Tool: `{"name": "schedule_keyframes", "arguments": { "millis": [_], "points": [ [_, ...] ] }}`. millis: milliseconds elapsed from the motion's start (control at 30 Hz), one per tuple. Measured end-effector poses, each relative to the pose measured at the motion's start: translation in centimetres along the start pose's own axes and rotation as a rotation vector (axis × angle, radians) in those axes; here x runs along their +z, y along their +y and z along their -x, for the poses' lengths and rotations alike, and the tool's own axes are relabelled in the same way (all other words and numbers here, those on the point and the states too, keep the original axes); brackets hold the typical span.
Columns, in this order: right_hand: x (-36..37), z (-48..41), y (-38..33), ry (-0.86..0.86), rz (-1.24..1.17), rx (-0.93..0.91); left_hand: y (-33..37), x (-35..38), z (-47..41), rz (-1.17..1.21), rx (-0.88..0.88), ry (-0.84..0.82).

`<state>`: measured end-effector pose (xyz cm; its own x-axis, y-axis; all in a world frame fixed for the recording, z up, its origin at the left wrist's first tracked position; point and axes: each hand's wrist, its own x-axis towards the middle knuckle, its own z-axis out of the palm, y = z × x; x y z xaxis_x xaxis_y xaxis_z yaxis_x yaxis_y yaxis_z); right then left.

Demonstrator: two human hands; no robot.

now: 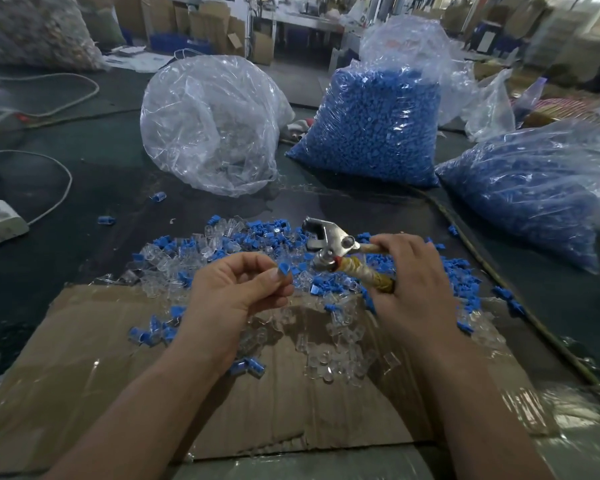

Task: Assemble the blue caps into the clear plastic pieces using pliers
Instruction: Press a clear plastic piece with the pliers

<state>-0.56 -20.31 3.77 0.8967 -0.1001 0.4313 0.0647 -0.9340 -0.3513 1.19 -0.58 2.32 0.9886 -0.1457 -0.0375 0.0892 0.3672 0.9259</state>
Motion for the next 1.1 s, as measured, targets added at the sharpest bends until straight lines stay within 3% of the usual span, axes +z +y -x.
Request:
{"name": "schedule_keyframes", "arguments": {
  "millis": [267, 533, 1100],
  "points": [
    [0.5, 0.6, -1.2, -0.143, -0.017, -0.104, -0.3, 0.2, 0.0, 0.048, 0.136, 0.054],
    [0.6, 0.8, -1.5, -0.218, -0.001, -0.067, -0.2, 0.5, 0.2, 0.013, 0.217, 0.05],
    [0.7, 0.9, -1.8, -0.363, -0.044, -0.079, -0.3, 0.4, 0.0, 0.003, 0.251, 0.127]
  ]
}}
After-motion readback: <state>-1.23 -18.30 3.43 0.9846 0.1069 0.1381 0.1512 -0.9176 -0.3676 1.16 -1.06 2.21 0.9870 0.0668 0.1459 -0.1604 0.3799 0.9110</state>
